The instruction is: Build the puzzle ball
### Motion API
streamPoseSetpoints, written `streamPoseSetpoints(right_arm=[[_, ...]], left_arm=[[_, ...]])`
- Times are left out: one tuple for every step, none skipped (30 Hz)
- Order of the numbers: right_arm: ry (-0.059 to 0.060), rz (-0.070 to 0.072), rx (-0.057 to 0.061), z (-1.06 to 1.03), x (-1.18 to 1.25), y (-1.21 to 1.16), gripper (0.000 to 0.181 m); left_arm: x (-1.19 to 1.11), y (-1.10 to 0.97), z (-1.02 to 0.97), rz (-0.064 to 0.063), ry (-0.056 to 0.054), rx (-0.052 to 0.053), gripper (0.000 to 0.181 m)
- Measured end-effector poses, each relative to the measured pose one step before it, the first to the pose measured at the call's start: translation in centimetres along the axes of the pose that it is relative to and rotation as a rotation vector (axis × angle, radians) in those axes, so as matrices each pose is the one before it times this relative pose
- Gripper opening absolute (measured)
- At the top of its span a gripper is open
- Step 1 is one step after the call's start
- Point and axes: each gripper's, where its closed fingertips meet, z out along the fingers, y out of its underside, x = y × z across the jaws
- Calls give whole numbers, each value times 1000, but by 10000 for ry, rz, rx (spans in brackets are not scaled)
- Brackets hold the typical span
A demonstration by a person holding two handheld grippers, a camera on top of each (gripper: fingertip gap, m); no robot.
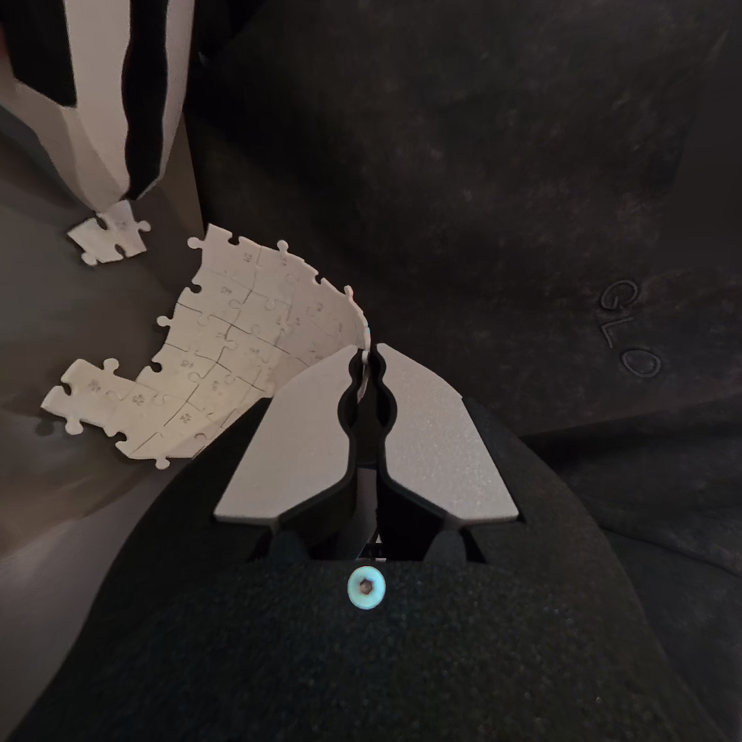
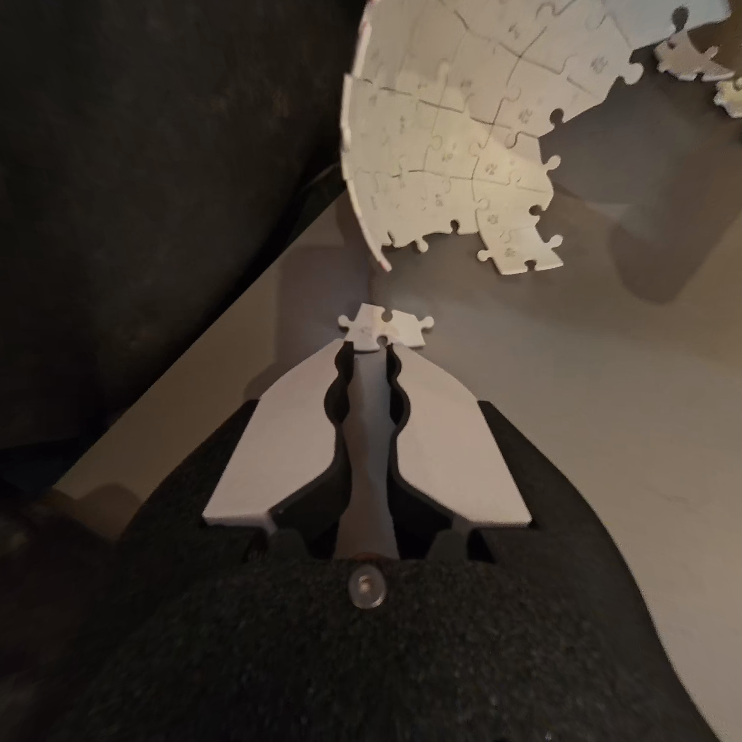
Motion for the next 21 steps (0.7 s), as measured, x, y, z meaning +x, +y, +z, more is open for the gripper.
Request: streamPoseSetpoints(right_arm=[[67, -36, 92, 82, -171, -121, 17], [13, 13, 18, 93, -188, -48, 17], [86, 12, -41, 34, 6, -39, 18], [126, -56, 9, -58, 113, -92, 19], [140, -99, 46, -156, 215, -87, 19], [184, -97, 17, -203, 378, 8, 21], [220, -95, -25, -214, 533, 152, 24], [126, -62, -24, -164, 464, 219, 24], [-38, 45, -60, -64, 261, 299, 24], [-136, 122, -165, 50, 99, 369, 21], [-233, 113, -145, 166, -196, 191, 18], [-133, 44, -73, 231, -256, 33, 18], [49, -103, -20, 210, -164, -57, 20], [145, -195, 10, 144, -125, -78, 21], [249, -199, 33, 18, 61, -117, 21], [287, -153, 72, -94, 244, -129, 22], [226, -90, 68, -143, 314, -104, 24], [125, -73, -4, -114, 292, 20, 26], [70, -87, -65, -35, 296, 134, 28], [-29, -94, -62, 24, 192, 154, 31], [-172, -96, -42, 88, -3, 87, 32]], left_arm=[[4, -21, -3, 14, 14, 8, 2], [-5, -18, 12, 3, 14, 10, 2], [-10, -35, 17, -2, 19, 11, 2], [-4, 7, 37, 5, 12, -12, 2], [-6, 22, 35, 1, 9, -30, 2], [9, 3, 43, 3, -1, -28, 2], [14, 9, 49, 5, -13, -28, 3], [0, 4, 30, 5, -21, -26, 3], [6, 16, 31, 1, -22, -21, 2], [9, -9, 13, -4, -19, -4, 2], [4, -25, 8, -5, -14, 15, 2], [18, -6, 5, 2, -4, 16, 2], [25, 1, 35, -4, 11, 10, 2], [9, 31, 56, -3, 1, -1, 2], [15, 55, 54, 5, -1, -14, 2], [17, 48, 54, 6, 3, -16, 2], [17, 38, 17, -2, 5, -12, 2], [9, 20, 6, -10, 6, -5, 2], [-9, -25, -19, -14, 8, 5, 2], [-2, -59, -20, -9, 4, 20, 2], [-8, -89, -8, -5, -2, 19, 2]])
